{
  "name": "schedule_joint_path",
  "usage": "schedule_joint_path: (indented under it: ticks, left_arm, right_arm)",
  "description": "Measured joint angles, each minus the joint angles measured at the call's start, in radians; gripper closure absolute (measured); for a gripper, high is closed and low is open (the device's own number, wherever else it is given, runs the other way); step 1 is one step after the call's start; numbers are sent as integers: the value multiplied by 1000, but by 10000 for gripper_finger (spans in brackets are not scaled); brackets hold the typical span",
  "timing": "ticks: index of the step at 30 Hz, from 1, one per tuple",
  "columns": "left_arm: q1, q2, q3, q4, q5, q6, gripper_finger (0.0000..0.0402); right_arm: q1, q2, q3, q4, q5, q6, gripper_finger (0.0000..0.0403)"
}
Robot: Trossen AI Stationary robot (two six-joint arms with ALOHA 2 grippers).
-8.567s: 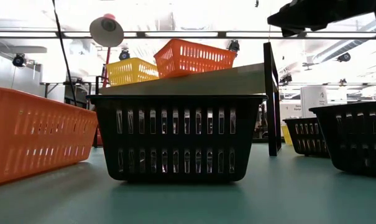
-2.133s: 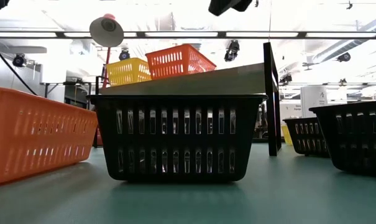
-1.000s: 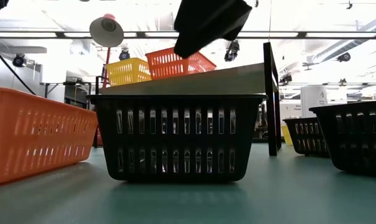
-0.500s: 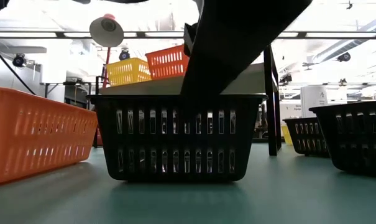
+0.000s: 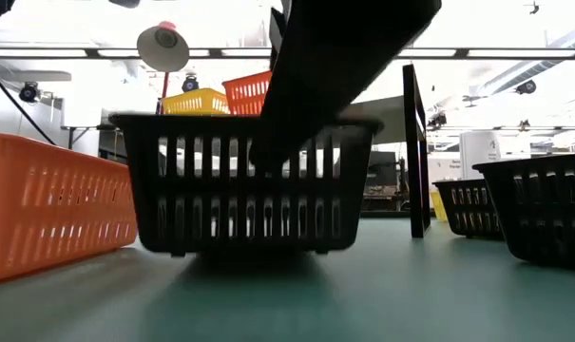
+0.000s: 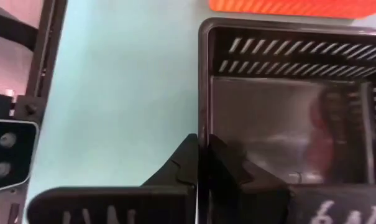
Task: Stack baskets on shelf by color
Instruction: Put the bottom left black bin on the shelf
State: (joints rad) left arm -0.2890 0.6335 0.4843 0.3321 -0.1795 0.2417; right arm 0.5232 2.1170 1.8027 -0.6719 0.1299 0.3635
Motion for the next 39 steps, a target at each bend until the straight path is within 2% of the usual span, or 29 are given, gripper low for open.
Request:
schedule_joint_path:
  ticks: [7, 17, 22, 27, 31, 35, 39]
  left_arm:
    - [1, -1, 0, 0, 3, 0, 316]
    - [1, 0, 0, -1, 3, 0, 316]
    - [1, 0, 0, 0, 3, 0, 316]
    - [1, 0, 0, 0, 3, 0, 316]
    - [1, 0, 0, -1, 3, 0, 316]
    - [1, 0, 0, -1, 3, 0, 316]
    - [1, 0, 0, -1, 3, 0, 316]
  right_arm:
    - [2, 0, 115, -106, -2, -33, 390]
    - [21, -2, 405, -352, 11, -108, 391]
    - [27, -3, 555, -466, 98, -147, 391]
    - [23, -85, 536, -496, 185, -166, 391]
    - [12, -132, 536, -548, 336, -160, 391]
    - [-7, -171, 536, -642, 454, -87, 391]
    - [-41, -190, 536, -784, 500, 36, 391]
